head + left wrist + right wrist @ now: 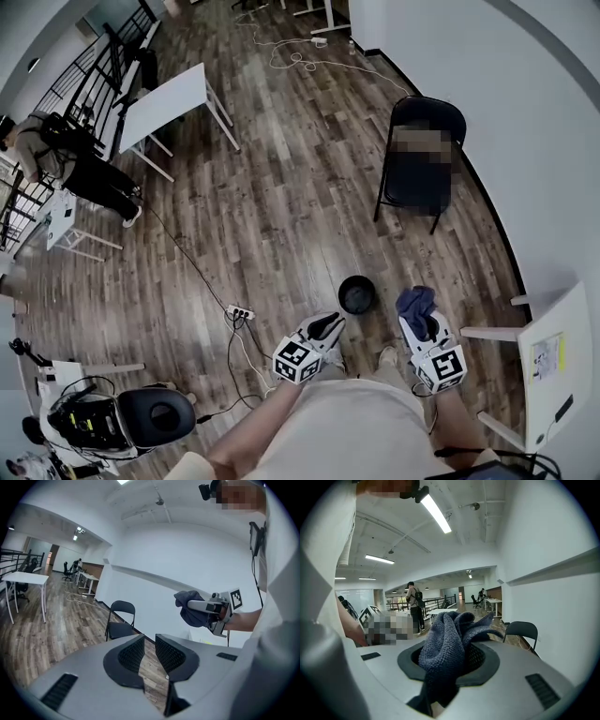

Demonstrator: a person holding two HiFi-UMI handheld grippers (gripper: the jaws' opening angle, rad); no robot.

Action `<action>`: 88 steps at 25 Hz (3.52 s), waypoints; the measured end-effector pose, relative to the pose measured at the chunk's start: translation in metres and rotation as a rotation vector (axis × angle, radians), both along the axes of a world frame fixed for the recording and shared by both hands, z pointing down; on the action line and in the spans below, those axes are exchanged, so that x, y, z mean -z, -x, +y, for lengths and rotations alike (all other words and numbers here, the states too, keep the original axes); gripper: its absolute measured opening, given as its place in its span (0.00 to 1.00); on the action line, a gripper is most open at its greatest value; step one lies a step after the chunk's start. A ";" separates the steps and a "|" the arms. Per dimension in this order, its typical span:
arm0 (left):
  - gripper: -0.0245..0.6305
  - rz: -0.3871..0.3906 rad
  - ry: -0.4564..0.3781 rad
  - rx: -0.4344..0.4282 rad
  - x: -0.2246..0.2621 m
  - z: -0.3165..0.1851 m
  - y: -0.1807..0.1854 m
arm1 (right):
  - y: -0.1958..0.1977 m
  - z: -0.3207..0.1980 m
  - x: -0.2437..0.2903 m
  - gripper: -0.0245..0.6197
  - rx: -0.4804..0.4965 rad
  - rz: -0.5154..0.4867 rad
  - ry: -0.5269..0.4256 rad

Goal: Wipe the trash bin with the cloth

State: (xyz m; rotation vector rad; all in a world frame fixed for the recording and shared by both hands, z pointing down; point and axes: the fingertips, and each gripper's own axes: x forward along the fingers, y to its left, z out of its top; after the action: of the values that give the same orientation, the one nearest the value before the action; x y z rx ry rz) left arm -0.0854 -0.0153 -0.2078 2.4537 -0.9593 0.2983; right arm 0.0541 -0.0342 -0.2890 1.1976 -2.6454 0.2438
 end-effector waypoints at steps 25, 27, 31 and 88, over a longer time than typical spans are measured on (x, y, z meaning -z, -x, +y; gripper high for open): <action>0.15 -0.060 0.041 -0.154 -0.046 0.011 0.024 | 0.018 0.004 -0.034 0.20 -0.094 0.039 0.003; 0.15 -0.062 0.047 -0.172 -0.050 0.007 0.017 | 0.013 0.002 -0.041 0.20 -0.108 0.045 0.015; 0.15 -0.062 0.060 -0.208 -0.055 0.003 0.004 | 0.002 0.001 -0.051 0.20 -0.139 0.051 0.041; 0.15 -0.243 0.184 0.002 -0.333 0.005 -0.074 | -0.051 0.008 -0.373 0.20 -0.046 0.078 0.263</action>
State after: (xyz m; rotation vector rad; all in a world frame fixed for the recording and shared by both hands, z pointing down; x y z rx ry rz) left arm -0.0109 -0.0107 0.1250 2.2836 -0.9839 0.6661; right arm 0.1047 -0.0266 0.0842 1.1556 -2.4294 0.5235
